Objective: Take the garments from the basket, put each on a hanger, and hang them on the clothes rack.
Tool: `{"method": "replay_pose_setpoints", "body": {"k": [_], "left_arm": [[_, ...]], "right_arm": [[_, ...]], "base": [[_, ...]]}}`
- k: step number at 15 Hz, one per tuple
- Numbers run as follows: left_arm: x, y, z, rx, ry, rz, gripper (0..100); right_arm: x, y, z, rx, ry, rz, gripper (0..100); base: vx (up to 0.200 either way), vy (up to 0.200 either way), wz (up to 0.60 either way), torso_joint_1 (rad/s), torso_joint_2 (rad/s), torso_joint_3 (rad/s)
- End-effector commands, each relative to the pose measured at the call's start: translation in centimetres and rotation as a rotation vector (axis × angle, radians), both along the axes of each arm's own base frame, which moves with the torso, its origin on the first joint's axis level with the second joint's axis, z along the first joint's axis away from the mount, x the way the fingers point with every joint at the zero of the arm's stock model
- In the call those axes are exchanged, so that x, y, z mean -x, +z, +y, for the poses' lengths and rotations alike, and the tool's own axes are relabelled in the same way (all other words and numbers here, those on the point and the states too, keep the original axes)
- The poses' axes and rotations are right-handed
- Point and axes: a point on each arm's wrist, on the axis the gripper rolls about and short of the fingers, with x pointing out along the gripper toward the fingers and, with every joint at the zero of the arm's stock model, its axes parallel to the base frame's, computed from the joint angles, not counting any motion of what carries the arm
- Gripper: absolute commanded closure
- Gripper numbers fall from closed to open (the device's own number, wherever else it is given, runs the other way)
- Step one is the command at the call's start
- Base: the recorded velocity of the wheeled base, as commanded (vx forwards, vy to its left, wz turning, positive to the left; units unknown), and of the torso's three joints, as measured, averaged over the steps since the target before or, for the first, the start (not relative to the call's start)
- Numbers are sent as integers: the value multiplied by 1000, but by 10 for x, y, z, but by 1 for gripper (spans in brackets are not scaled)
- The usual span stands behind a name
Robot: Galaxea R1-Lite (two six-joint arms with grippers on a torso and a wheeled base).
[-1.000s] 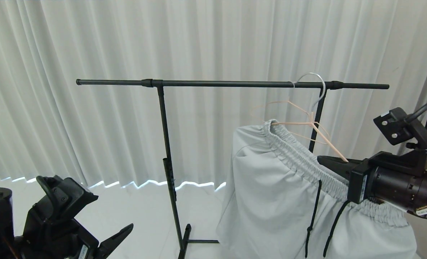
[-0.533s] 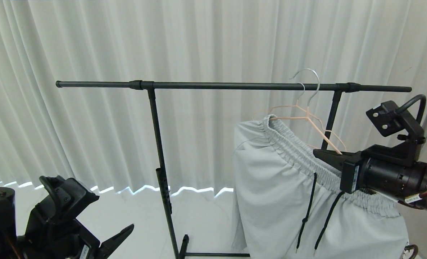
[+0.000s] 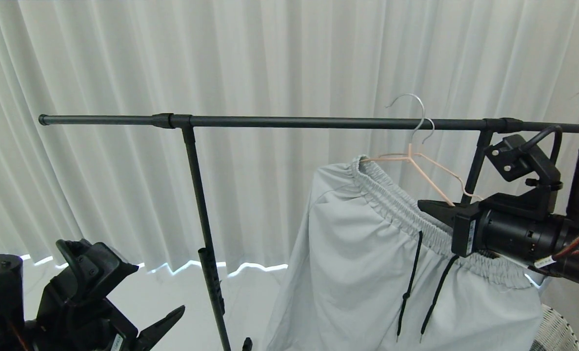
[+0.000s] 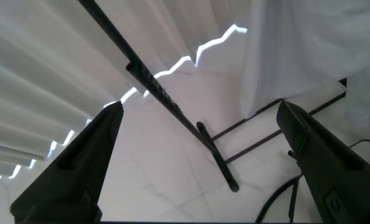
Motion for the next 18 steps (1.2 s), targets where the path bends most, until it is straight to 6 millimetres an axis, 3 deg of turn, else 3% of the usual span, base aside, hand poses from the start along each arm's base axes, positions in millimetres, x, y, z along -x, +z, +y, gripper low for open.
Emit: {"method": "replay_pose_setpoints", "body": {"k": [1,5,11,18], "left_arm": [[0,-1,0,-1,-2,4,0],[0,0,-1,0,-4,-2,0],[-3,6,-3,-7,-28,-74,0],[-1,6,-8,-7,-67,-75,0]], "right_arm": [[-4,-4,3,9,1,13,100],[-27,-8,12,15,-24,22,100],[-97,-13,32,10,-86,19,100],[-127,-37,45,37,-102,59,100]], "base": [[200,0,0,2,7,2],[0,0,0,0,0,0],[0,0,0,0,0,0],[0,0,0,0,0,0]]}}
